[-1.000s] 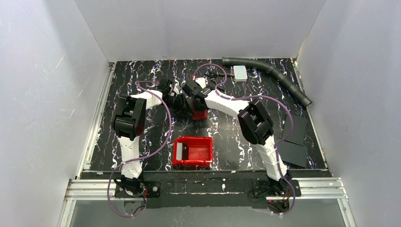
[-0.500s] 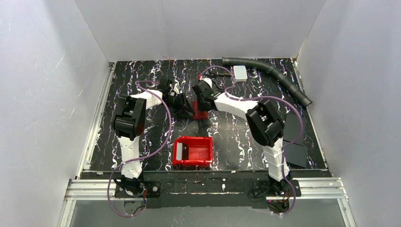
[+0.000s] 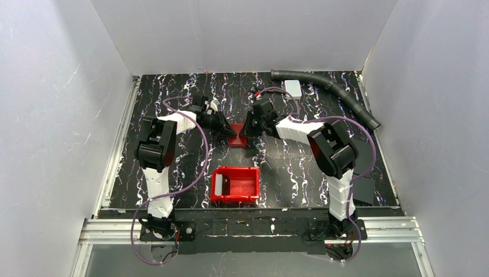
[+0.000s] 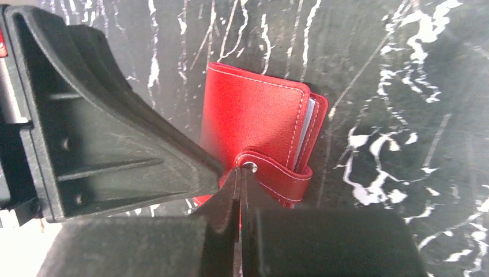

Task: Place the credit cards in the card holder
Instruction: Open the card holder at the center of the board.

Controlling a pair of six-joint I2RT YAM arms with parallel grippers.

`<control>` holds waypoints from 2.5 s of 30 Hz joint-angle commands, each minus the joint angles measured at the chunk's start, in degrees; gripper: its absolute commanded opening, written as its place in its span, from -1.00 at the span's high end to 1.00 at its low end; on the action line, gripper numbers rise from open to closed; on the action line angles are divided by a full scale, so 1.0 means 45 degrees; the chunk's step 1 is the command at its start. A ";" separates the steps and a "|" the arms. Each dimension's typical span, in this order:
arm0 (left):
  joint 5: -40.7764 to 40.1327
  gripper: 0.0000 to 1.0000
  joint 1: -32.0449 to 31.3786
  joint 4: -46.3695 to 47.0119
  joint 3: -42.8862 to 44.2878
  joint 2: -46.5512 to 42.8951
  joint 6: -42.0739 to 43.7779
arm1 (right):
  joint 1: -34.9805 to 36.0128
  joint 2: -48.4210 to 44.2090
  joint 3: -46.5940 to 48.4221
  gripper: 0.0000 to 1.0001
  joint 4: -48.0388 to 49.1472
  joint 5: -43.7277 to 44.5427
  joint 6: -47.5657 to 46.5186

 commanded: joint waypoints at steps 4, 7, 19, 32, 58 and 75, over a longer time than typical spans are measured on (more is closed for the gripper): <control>0.0126 0.75 -0.0044 -0.0157 -0.0054 -0.0672 -0.0081 | 0.0055 -0.0827 -0.0329 0.97 0.1845 -0.1371 0.1021; -0.0655 0.98 0.0016 -0.2060 0.0548 0.0202 0.0290 | -0.0117 -0.1170 -0.0705 0.97 0.2103 -0.1240 0.1270; -0.1356 1.00 0.0255 -0.3304 0.1022 0.0684 0.0745 | -0.1940 -0.1830 -0.2256 0.97 0.1000 -0.2026 0.1358; 0.0483 1.00 0.0255 -0.0546 -0.0158 0.0419 -0.1063 | -0.0925 -0.0272 0.3040 0.38 -0.7200 0.2322 -0.4588; 0.0620 1.00 0.0251 -0.0338 -0.0171 0.0582 -0.1238 | -0.0616 0.0817 0.2768 0.19 -0.3035 -0.1461 -0.2383; 0.0697 0.97 0.0235 -0.0429 -0.0081 0.0433 -0.1046 | -0.0946 0.0739 0.0214 0.06 0.0439 -0.3558 -0.0120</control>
